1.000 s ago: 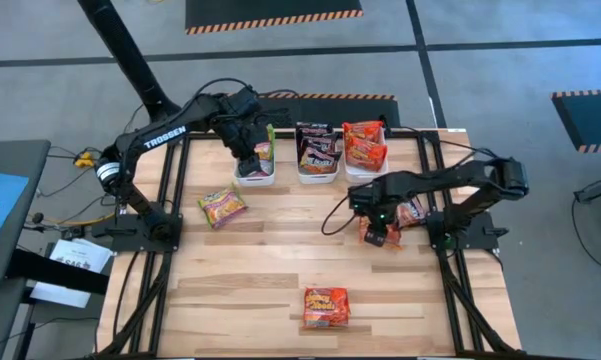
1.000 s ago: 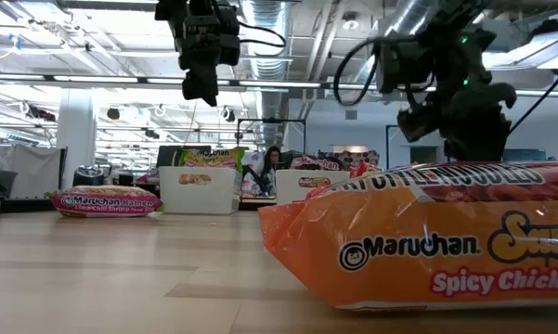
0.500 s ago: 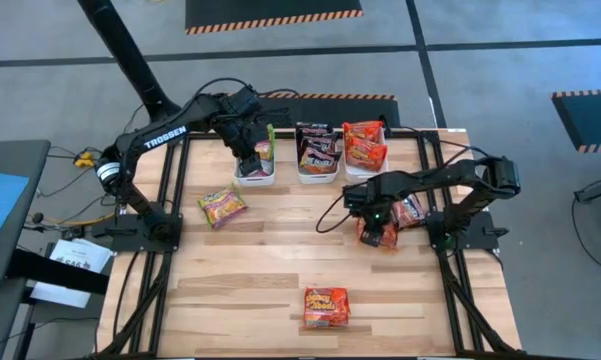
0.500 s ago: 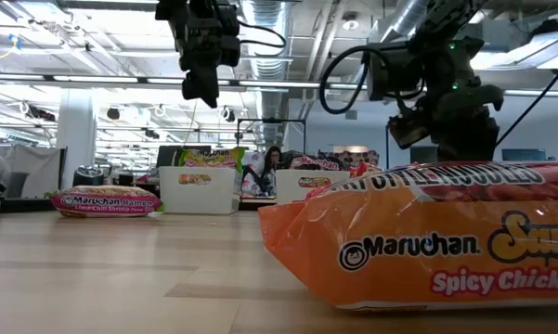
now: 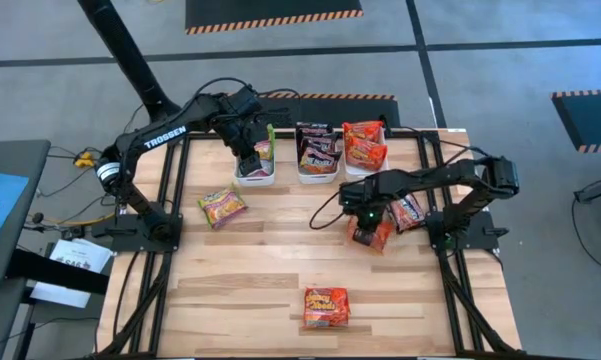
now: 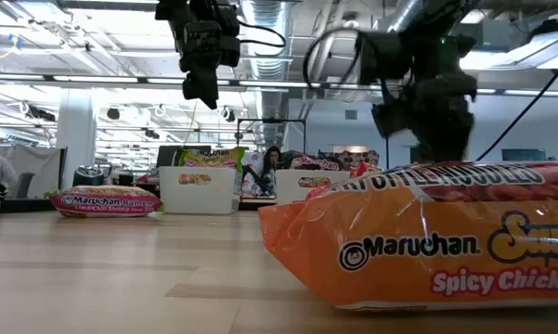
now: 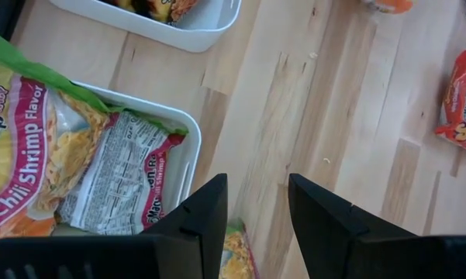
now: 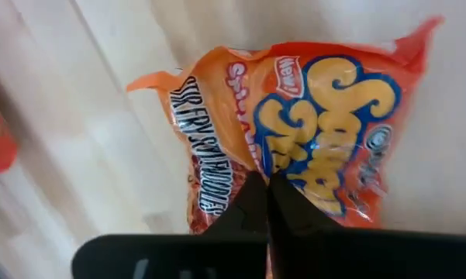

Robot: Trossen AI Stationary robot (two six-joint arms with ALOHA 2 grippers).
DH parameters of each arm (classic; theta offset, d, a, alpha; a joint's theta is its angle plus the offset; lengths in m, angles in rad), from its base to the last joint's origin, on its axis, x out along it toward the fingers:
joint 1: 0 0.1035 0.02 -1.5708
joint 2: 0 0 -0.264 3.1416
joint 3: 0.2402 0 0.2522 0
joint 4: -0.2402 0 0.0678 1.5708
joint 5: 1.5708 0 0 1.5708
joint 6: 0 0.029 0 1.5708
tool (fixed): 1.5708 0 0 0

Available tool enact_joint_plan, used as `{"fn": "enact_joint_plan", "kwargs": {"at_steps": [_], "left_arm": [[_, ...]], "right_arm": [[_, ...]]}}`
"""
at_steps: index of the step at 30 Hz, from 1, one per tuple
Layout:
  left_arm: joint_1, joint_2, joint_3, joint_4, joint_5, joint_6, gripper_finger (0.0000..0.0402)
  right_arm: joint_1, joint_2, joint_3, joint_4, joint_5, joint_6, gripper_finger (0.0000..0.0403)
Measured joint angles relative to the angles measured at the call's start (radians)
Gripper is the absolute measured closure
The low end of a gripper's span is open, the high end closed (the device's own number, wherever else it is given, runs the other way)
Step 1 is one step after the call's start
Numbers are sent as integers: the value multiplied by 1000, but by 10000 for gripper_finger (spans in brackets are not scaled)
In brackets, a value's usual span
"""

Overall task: Sort Maruchan noodles
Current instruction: Put the orange noodle pack into the right white bin

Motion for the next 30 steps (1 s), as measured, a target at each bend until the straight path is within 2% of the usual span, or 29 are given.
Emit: {"fn": "enact_joint_plan", "kwargs": {"at_steps": [9, 14, 18, 24, 30], "left_arm": [[0, 0, 0, 1, -46, 2, 279], [0, 0, 0, 1, -50, 13, 279], [0, 0, 0, 1, -52, 13, 279], [0, 0, 0, 1, -53, 33, 279], [0, 0, 0, 1, -52, 36, 279]], "right_arm": [[1, -108, 103, 4, 15, 0, 400], [-9, -160, 155, -8, 100, 0, 400], [-35, -193, 203, -24, 234, -8, 400], [-128, -200, 275, -86, 501, -142, 400], [-239, -162, 291, -119, 656, -338, 400]]}}
